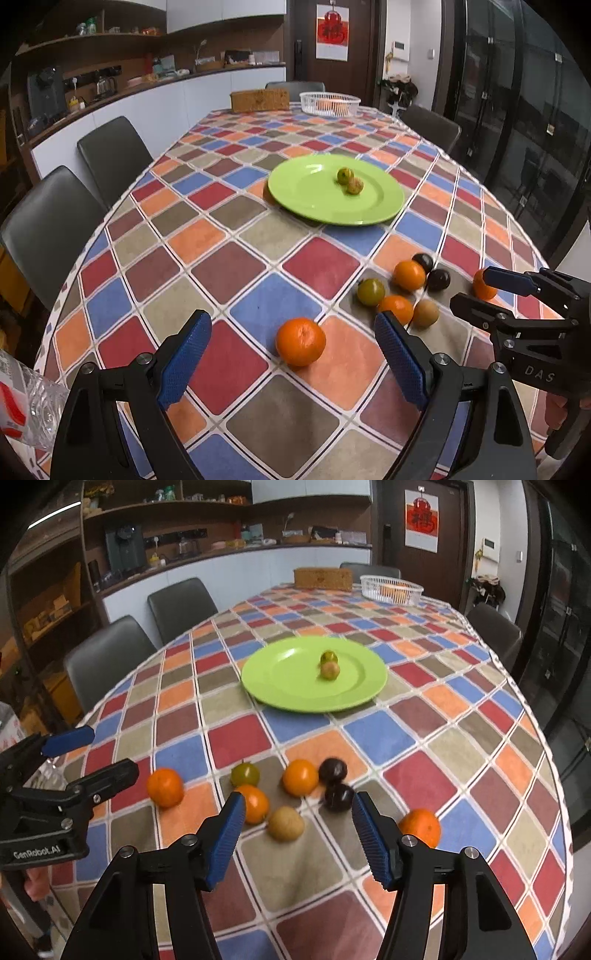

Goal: Organize fruits
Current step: 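Move both tools back toward the remaining fruits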

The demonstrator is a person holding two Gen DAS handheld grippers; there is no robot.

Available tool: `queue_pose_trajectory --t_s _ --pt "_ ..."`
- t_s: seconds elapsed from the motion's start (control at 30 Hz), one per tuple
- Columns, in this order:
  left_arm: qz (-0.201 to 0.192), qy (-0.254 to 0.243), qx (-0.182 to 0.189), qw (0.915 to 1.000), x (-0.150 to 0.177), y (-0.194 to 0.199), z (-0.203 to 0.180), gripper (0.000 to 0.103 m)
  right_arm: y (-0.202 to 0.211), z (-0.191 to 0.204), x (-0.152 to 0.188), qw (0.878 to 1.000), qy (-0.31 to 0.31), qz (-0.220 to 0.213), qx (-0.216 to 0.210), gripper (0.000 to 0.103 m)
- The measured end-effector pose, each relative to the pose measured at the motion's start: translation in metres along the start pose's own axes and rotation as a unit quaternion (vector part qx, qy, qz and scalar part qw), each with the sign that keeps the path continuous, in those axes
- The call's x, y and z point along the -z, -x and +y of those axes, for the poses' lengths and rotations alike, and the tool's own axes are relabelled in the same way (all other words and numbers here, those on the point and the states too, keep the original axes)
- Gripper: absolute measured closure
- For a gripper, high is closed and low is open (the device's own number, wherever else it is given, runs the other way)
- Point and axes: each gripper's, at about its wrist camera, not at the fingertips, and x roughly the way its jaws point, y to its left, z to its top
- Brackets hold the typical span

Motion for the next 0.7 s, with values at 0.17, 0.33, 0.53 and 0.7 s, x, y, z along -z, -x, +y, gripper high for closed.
queue_pose_trajectory --t_s 0.17,0.33,0.53,0.7 --pt "0.021 -0.004 -0.002 0.9998 0.006 -0.014 0.001 0.013 -0.015 -0.001 0.008 1.0 -0.002 0.027 -0.006 0.042" --pt "0.041 -0.005 -0.001 0.9991 0.011 -0.027 0.002 0.013 -0.026 -0.002 0.012 0.999 -0.003 0.046 -0.009 0.043" --pt "0.056 -0.005 0.001 0.9984 0.015 -0.039 0.004 0.013 -0.036 0.0 0.014 0.998 0.005 0.061 -0.01 0.05" --pt "0.066 -0.006 0.006 0.9978 0.016 -0.048 0.005 0.018 -0.044 0.001 0.015 0.997 0.01 0.072 -0.018 0.056"
